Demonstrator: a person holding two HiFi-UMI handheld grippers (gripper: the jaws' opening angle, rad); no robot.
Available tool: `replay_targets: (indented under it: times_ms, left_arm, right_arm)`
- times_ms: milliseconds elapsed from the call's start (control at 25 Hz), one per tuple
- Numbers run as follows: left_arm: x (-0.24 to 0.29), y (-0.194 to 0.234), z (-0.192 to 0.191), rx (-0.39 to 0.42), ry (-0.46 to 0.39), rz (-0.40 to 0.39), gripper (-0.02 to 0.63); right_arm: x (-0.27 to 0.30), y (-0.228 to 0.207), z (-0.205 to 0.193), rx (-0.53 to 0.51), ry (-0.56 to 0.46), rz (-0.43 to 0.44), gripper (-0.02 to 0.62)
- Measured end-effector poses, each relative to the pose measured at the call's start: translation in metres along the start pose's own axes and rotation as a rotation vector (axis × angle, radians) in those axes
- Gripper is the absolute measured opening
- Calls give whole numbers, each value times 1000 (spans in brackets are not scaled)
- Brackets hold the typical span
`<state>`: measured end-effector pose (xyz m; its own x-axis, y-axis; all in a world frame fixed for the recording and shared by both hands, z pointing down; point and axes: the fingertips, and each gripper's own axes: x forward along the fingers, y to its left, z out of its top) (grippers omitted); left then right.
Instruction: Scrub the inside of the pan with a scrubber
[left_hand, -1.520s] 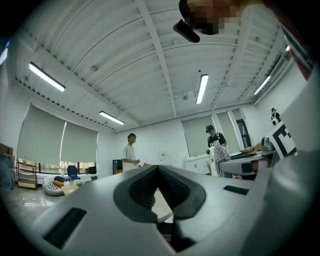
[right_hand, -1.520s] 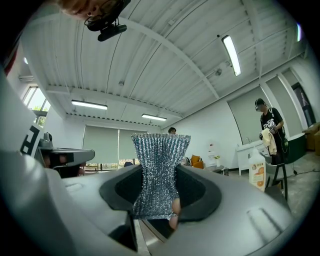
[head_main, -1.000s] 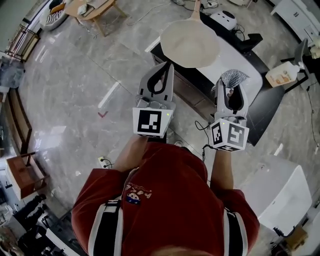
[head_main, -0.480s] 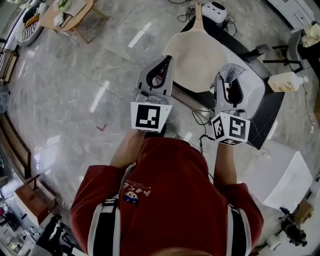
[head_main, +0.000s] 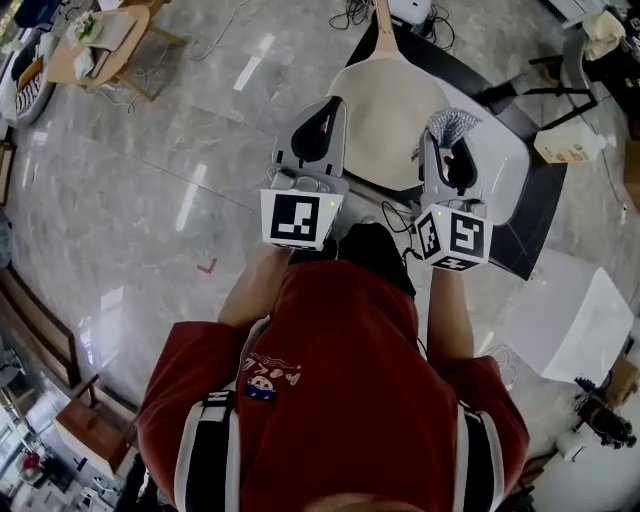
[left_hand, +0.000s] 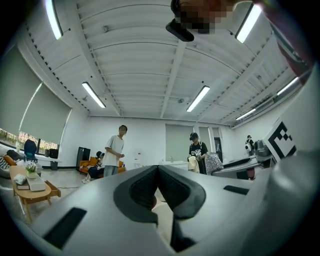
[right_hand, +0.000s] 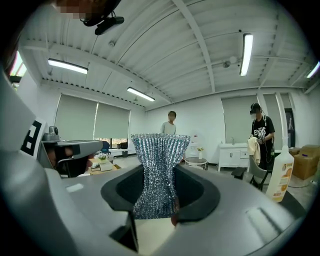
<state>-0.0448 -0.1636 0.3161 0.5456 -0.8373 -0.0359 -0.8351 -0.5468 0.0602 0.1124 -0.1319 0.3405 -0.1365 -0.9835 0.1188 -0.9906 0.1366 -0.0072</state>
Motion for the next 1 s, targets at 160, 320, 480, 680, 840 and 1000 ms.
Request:
replay_targets:
  times_ms: [160,320,480,680,840,1000]
  left_arm:
    - [13,2,-13,0,10,6,5]
    - [30,6,-20,11,-17,37,6]
    - [37,10,-28,15,2,57,6]
    - [48,18,-33,19,28,87,6]
    - [53,19,-32,13,33,102,6]
    - [54,26,-34,6,45,122,6]
  right_arm:
    - [16,-8,-20,21,24,-13,190]
    - [40,-21,-44,36,56,-7,192]
    - [66,-28,-68,60,113,-1,193]
    - [101,-31,-96,87,172,45,190]
    - [126,-33,-129,99,251,50,192]
    - [147,-36,-154,116,314,39,192]
